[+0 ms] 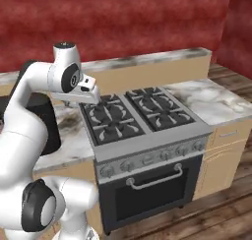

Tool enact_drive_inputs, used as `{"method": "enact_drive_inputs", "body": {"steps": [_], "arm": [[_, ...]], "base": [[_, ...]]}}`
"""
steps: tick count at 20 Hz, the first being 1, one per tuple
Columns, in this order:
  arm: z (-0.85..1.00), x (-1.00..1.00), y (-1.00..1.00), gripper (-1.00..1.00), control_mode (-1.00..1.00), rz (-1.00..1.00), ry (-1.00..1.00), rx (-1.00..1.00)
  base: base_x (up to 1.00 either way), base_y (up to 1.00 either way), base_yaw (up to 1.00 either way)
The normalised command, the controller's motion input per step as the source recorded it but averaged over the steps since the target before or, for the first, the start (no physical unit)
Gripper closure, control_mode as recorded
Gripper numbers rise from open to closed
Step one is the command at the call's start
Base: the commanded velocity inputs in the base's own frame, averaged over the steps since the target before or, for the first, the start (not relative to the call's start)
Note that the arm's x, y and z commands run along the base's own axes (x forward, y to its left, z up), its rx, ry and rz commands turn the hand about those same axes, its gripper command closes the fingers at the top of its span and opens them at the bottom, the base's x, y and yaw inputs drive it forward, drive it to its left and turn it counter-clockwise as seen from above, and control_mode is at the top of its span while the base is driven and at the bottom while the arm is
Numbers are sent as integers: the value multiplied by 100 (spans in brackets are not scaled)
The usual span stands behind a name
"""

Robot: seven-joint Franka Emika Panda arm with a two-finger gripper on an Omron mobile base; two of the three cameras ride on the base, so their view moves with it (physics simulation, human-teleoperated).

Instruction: Navigate to the fridge.

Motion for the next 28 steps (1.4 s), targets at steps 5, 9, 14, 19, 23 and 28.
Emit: {"method": "enact_drive_inputs", "body": {"steps": [5, 9, 14, 19, 23, 28], "arm": [[0, 0, 0, -100, 100, 0, 0, 0], [0, 0, 0, -100, 100, 0, 0, 0], [0, 0, 0, -100, 100, 0, 0, 0], [0, 0, 0, -100, 100, 0, 0, 0], [0, 0, 0, -100, 100, 0, 0, 0], [0, 0, 0, -100, 100, 0, 0, 0]], "base": [[7, -70, -53], [19, -63, -58], [23, -76, -59], [46, -83, -59], [60, -91, -53], [60, -29, -36]]}}
